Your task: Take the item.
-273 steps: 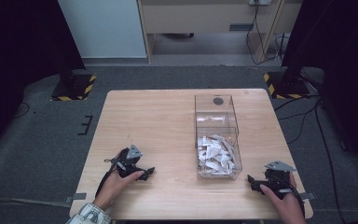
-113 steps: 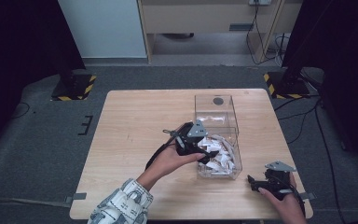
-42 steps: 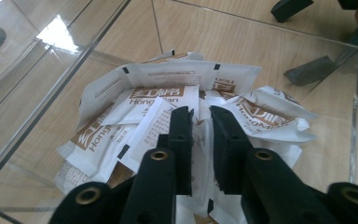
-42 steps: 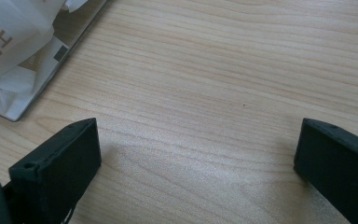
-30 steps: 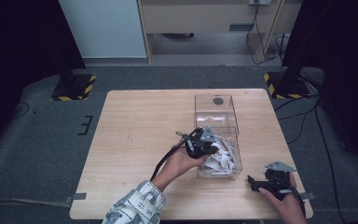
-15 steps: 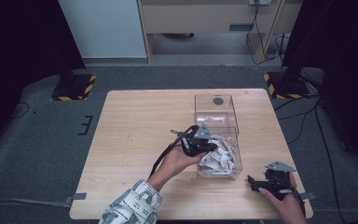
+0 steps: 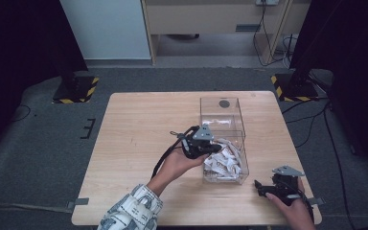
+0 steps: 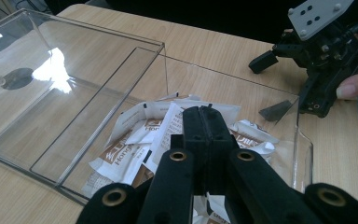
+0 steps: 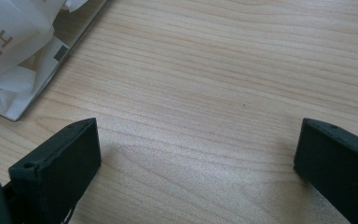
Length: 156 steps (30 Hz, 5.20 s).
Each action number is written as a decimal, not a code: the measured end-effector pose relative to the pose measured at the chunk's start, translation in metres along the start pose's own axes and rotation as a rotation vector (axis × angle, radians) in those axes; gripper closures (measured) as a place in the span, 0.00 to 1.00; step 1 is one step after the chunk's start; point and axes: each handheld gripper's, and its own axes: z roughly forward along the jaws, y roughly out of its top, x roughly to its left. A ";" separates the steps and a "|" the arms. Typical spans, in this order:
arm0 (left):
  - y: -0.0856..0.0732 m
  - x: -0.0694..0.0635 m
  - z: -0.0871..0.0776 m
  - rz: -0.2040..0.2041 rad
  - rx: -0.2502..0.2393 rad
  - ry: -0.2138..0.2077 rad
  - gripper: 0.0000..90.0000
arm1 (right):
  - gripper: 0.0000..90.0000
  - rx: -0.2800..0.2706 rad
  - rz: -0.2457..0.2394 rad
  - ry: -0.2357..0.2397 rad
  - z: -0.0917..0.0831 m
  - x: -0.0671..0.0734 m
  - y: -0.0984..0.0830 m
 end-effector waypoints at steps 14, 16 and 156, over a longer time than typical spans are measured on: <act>0.000 0.002 -0.016 -0.008 -0.043 0.003 0.99 | 0.01 0.000 0.000 0.000 0.000 0.000 0.000; 0.001 0.002 -0.018 -0.006 -0.050 0.004 0.99 | 0.01 0.000 0.000 0.000 0.000 0.000 0.000; -0.048 0.110 -0.050 -0.150 -0.011 0.214 0.99 | 0.01 0.002 -0.002 0.003 0.000 0.000 0.000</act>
